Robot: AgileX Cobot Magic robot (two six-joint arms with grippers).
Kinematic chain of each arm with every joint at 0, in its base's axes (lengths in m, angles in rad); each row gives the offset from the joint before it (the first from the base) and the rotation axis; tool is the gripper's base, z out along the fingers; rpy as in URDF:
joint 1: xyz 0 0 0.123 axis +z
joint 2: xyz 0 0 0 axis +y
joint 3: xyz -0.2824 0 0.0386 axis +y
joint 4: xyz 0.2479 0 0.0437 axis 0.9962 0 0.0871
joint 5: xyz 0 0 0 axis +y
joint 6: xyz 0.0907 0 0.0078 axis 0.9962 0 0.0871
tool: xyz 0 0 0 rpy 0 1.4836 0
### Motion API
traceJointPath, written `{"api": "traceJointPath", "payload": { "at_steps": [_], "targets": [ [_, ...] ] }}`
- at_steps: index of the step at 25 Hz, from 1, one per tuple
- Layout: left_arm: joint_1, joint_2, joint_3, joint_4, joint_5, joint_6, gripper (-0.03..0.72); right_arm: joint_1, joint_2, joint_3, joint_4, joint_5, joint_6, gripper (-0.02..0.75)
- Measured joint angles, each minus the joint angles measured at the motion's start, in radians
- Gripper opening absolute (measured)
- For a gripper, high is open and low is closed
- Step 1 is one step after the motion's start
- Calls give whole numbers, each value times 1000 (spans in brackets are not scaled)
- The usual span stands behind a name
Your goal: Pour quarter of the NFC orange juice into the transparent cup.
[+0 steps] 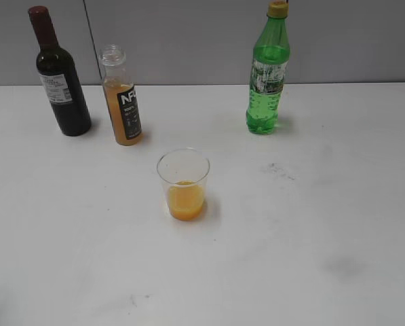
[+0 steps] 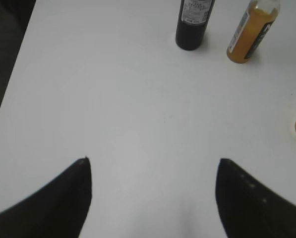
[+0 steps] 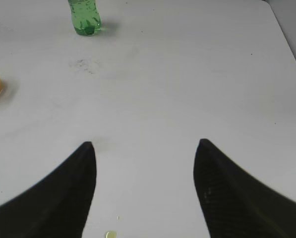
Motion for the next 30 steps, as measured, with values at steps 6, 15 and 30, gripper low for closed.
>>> {"api": "traceJointPath", "payload": {
  "at_steps": [6,15,30],
  "targets": [
    [-1,-244,167,-33,-70,0,590,0,0,0,0,1,-1,477],
    [-93,-516,348,-45,-124,25,590,0,0,0,0,0,-1,477],
    [-100,-698,479,-46,-97,38,589,0,0,0,-1,1,-1,477]
  ]
}}
